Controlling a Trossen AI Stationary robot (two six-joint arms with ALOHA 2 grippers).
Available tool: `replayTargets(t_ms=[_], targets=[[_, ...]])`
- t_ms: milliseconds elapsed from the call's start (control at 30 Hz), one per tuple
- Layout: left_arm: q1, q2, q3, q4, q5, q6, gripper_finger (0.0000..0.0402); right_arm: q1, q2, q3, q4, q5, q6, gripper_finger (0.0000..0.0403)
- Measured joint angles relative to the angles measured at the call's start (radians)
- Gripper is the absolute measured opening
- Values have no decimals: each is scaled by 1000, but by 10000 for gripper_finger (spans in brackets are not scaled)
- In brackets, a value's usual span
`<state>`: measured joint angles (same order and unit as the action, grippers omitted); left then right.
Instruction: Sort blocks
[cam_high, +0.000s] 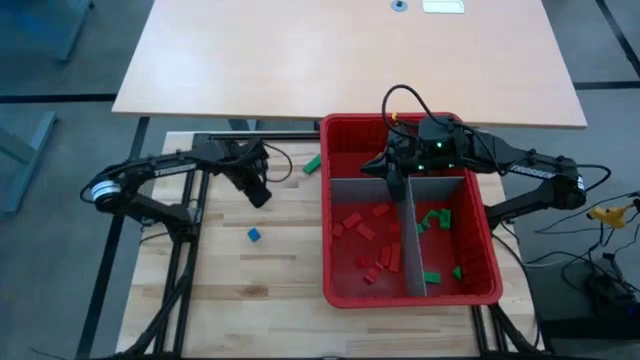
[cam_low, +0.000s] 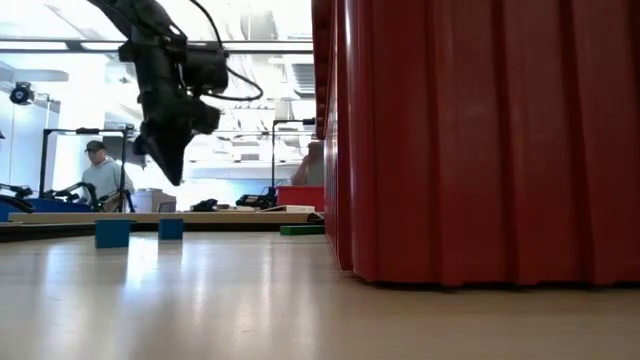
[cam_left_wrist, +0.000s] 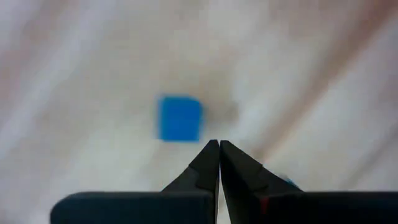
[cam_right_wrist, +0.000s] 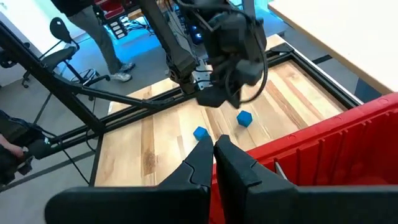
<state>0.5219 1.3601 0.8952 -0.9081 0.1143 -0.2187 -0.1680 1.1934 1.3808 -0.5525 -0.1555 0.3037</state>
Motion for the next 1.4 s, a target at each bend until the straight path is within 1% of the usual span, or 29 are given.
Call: replayTargets(t_ms=[67,200,333,467,600,700,833,1000,1067,1133,1233,1333,1400], targets=[[19,-26,1,29,-40,-3,0,0,0,0,10,0,-1,0],[65,-20,-5,38,-60,0,0,0,0,0,17,0,1,0],[90,24,-21,46,-72,25,0,0,0,0,19,0,10,0],[92,76,-46,97,-76,41,0,0,0,0,19,0,19,0],[92,133,-54,115,-62,38,0,0,0,0,20,0,26,0],[89,169,-58,110,8,38,0,3,0,0,20,0,27,0],[64,186,-76,106,137,47,0,5,0,0,20,1,28,0],[-20,163,-144,95,270,52,0,5,0,0,20,1,28,0],[-71,148,-171,79,304,45,0,5,0,0,20,1,27,0],[-120,128,-197,68,290,18,0,5,0,0,20,1,26,0],[-163,80,-218,73,173,-65,0,5,0,0,19,1,26,0],[-167,29,-219,110,79,-111,0,5,0,0,19,1,26,0],[-161,1,-209,139,49,-119,0,5,0,0,19,1,26,0]])
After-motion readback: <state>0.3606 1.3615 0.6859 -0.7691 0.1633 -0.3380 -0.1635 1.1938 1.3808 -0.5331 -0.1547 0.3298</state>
